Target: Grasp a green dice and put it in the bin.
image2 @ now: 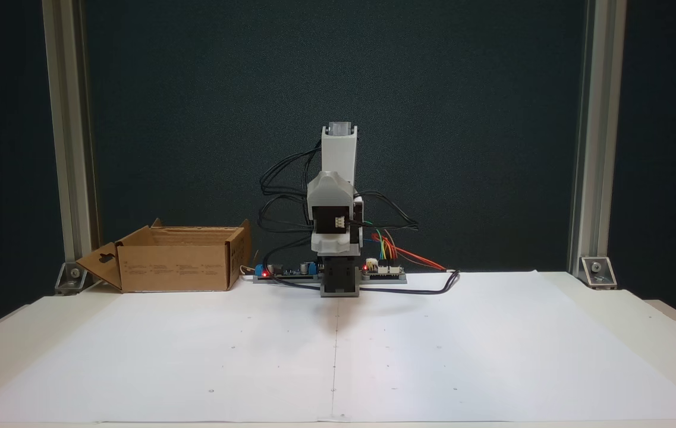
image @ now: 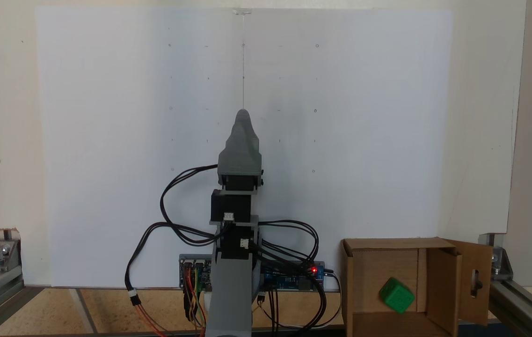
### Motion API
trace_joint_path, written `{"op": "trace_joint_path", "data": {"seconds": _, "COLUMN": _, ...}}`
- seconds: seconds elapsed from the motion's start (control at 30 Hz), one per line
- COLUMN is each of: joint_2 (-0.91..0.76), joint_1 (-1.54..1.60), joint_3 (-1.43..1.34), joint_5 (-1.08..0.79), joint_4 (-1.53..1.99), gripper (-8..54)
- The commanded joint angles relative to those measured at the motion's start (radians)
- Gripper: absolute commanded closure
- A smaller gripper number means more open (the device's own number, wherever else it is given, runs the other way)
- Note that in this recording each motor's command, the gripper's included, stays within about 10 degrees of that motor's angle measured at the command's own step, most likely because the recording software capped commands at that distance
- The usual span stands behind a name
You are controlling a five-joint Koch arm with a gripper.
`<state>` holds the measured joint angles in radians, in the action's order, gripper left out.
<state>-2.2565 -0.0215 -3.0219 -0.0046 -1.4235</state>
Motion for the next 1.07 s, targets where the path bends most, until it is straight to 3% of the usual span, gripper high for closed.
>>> {"op": "trace_joint_path", "data": {"seconds": 0.0, "joint_2": -0.117, "joint_1": 0.002, "joint_3": -0.002, "joint_5": 0.002, "joint_4": -0.149, "gripper": 0.7}}
{"op": "trace_joint_path", "data": {"seconds": 1.03, "joint_2": -0.112, "joint_1": 0.005, "joint_3": -0.106, "joint_5": 0.003, "joint_4": -0.178, "gripper": 0.9}}
